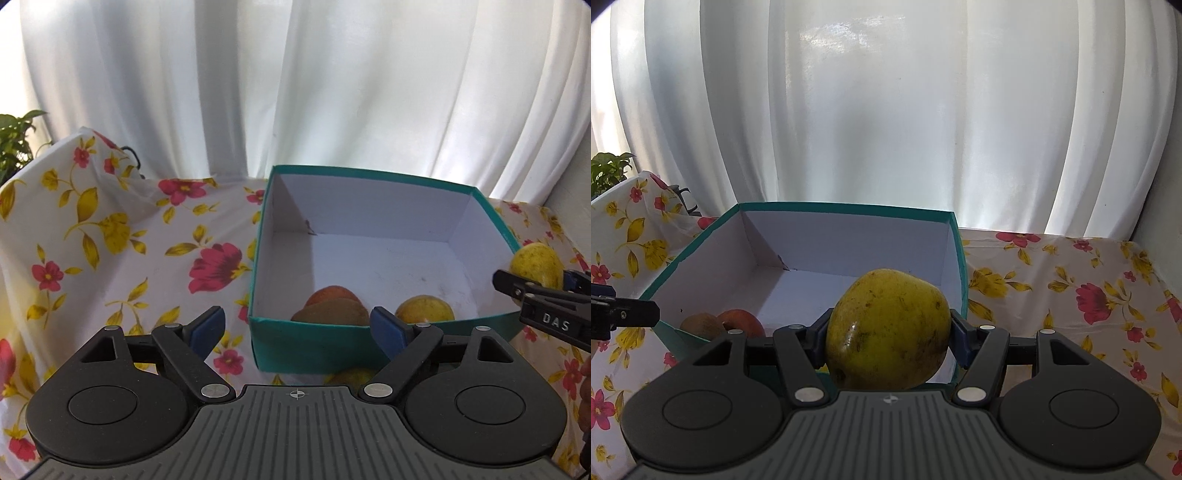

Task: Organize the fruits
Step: 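Lower the yellow guava into the teal box and open the right tool, then grasp the green-red apple with the left tool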

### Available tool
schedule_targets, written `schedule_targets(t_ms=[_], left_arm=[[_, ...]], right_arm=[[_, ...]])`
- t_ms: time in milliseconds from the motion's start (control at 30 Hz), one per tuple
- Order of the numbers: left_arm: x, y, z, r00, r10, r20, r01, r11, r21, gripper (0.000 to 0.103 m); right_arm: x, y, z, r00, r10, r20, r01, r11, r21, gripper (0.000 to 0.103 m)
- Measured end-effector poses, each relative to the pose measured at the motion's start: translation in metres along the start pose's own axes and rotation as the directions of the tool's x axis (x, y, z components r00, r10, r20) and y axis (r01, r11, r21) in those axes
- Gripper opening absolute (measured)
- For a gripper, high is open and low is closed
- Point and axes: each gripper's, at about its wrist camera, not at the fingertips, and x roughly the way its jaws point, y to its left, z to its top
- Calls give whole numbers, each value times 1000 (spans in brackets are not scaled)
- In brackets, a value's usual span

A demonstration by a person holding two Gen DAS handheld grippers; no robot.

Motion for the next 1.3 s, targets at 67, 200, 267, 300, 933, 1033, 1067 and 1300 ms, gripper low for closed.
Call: schedule_targets(t_ms=[67,200,267,300,933,1033,1067,1300], left_arm=[[-1,0,0,1000,-2,-1,2,1000,-2,90],[2,3,-1,1000,3,-19,-3,1000,-1,90],[3,4,-3,1000,9,-27,-9,1000,1,90],[4,4,-3,1000,9,-30,-9,1000,1,90],[13,3,-40,994,-51,-102,58,996,67,90],[14,-6,-50,992,-73,-106,83,992,95,91],[15,-10,-54,991,-77,-106,88,990,109,91],[22,-18,-74,989,-78,-126,96,986,137,91]], right_arm=[[2,1,0,1000,-2,-2,2,1000,-5,61],[3,2,1,1000,-2,-4,2,1000,-11,61],[5,2,1,1000,-3,-10,3,1000,-15,61],[6,3,2,1000,-6,-12,6,1000,-21,61],[-40,-3,4,993,-36,113,39,999,-29,91],[-57,-13,-4,992,-32,125,28,999,33,98],[-61,-15,-7,993,-19,120,12,998,59,98],[-61,0,-31,998,25,55,-29,997,70,98]])
